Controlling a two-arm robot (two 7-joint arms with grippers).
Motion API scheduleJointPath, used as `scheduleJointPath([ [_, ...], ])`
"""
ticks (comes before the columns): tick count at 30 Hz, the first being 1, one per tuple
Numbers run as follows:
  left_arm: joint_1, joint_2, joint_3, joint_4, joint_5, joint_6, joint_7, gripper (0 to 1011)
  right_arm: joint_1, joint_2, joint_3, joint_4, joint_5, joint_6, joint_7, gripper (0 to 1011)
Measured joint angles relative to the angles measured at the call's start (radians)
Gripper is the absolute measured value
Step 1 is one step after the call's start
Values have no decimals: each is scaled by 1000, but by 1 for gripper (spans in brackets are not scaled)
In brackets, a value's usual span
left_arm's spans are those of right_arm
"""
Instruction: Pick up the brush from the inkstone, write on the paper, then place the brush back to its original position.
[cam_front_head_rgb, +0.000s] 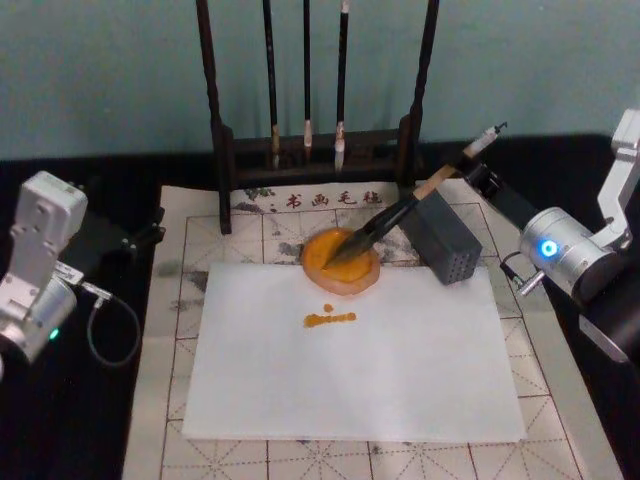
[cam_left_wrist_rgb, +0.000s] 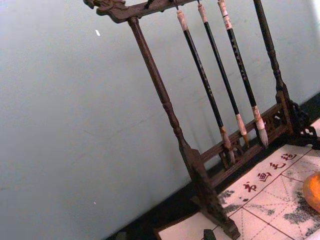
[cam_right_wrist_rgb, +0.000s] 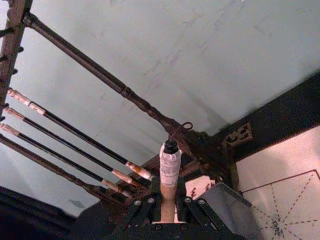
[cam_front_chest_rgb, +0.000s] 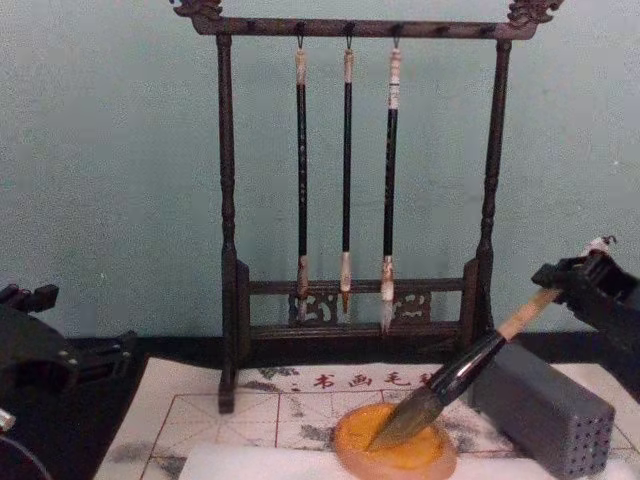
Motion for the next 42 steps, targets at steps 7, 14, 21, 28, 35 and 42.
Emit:
scheduleJointPath([
  [7, 0, 0, 0, 0, 0, 0, 0, 1001, 3, 6, -14, 2, 13, -11, -9, 182],
  [14, 0, 0, 0, 0, 0, 0, 0, 1001, 6, 12, -25, 6, 28, -23, -16, 182],
  [21, 0, 0, 0, 0, 0, 0, 0, 1001, 7, 14, -29, 6, 30, -28, -19, 182],
  [28, 0, 0, 0, 0, 0, 0, 0, 1001, 7, 14, -27, 6, 30, -27, -18, 182],
  [35, 0, 0, 0, 0, 0, 0, 0, 1001, 7, 13, -27, 5, 29, -26, -17, 268],
  [42, 0, 0, 0, 0, 0, 0, 0, 1001, 7, 13, -26, 5, 29, -26, -17, 481],
])
